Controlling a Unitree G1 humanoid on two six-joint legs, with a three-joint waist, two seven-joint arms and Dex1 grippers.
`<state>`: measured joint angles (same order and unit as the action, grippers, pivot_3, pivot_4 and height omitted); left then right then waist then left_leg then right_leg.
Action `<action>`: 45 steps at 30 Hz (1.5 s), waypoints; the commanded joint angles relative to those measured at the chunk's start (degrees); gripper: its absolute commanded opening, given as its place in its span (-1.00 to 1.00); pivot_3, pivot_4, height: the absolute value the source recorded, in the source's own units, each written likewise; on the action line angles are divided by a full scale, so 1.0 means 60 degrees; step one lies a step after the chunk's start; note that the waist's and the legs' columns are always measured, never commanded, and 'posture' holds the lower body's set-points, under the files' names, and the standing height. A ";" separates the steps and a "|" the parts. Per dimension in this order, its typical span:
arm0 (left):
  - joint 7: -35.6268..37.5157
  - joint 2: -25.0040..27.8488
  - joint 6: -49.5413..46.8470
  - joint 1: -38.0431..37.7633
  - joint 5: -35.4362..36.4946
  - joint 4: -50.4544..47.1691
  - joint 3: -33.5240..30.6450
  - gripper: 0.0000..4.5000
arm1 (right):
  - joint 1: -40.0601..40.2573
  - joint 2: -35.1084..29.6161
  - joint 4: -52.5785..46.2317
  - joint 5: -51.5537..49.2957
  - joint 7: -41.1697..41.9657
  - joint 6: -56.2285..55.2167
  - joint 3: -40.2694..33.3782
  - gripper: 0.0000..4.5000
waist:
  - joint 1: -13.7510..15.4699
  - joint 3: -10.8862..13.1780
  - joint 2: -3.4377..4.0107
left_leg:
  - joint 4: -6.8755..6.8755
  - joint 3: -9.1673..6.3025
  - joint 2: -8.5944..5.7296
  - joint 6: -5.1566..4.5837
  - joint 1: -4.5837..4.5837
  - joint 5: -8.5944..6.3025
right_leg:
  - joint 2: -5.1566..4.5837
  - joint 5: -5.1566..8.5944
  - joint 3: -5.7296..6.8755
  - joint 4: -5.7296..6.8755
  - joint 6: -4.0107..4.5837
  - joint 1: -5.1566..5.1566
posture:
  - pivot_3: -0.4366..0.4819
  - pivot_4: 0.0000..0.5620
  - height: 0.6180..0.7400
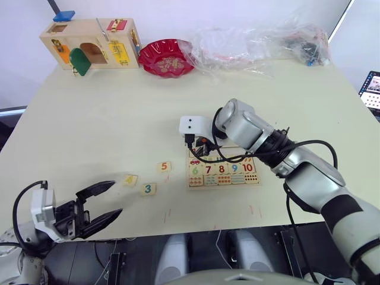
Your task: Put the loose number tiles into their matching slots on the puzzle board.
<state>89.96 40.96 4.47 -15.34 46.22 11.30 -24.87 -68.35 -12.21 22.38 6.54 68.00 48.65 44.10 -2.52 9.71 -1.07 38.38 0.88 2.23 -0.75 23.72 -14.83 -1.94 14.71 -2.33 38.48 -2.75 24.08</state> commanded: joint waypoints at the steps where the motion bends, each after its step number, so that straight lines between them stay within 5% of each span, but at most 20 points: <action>1: 0.0111 -0.0014 -0.0062 -0.0010 0.0009 -0.0317 -0.0349 1.00 | 0.0007 -0.0012 -0.0198 0.0064 0.0087 -0.0131 -0.0069 -0.61 | 0.0001 0.0000 0.0000 | 0.0000 0.0000 0.0000 0.0000 0.0000 0.0000 | 0.0000 0.0000 0.0000 0.0000 0.0000 0.0000 | -0.05 -0.47 1.00; 28: -0.0709 -0.0226 -0.0879 -0.0359 -0.0022 -0.1860 -0.0539 1.00 | 0.0042 0.0001 -0.0031 0.0118 0.0100 -0.0359 -0.0136 -0.61 | -0.0003 0.0001 0.0001 | -0.0003 -0.0037 0.0000 0.0000 -0.0001 0.0000 | -0.0003 0.0001 -0.0002 -0.0001 0.0002 0.0001 | -0.05 -0.47 1.00; 34: -0.0709 -0.0194 -0.0963 -0.0349 -0.0023 -0.1883 -0.0634 1.00 | 0.0086 -0.0017 -0.0065 0.0156 0.0033 -0.0387 -0.0159 0.71 | 0.0003 0.0000 0.0001 | -0.0002 -0.0039 -0.0001 0.0000 -0.0001 0.0000 | -0.0002 0.0001 -0.0001 -0.0001 0.0002 0.0001 | -0.05 -0.47 1.00; 39: -0.1165 -0.0076 -0.1452 -0.0244 0.0093 -0.2502 -0.0701 1.00 | 0.0104 -0.0151 -0.0251 0.0078 -0.0111 -0.0452 -0.0459 0.71 | 0.0003 0.0000 0.0000 | -0.0002 -0.0042 -0.0001 0.0000 0.0000 0.0000 | -0.0003 0.0001 -0.0001 -0.0001 0.0001 0.0001 | -0.05 -0.47 1.00; 45: -0.1494 -0.0022 -0.1842 -0.0105 0.0125 -0.2763 -0.0815 1.00 | 0.0622 -0.0516 -0.1326 -0.1292 0.0141 -0.0584 -0.2318 0.71 | 0.0016 0.0002 0.0000 | -0.0003 -0.0045 -0.0001 0.0000 0.0003 0.0000 | -0.0004 0.0000 0.0000 -0.0006 0.0001 0.0000 | -0.05 -0.47 1.00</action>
<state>81.55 39.98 -6.03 -15.97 45.70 -3.64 -27.69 -64.69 -14.63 17.96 1.58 68.41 46.01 34.80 -2.42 9.73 -1.07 38.34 0.60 2.22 -0.75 23.75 -14.83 -1.95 14.71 -2.33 38.43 -2.74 24.08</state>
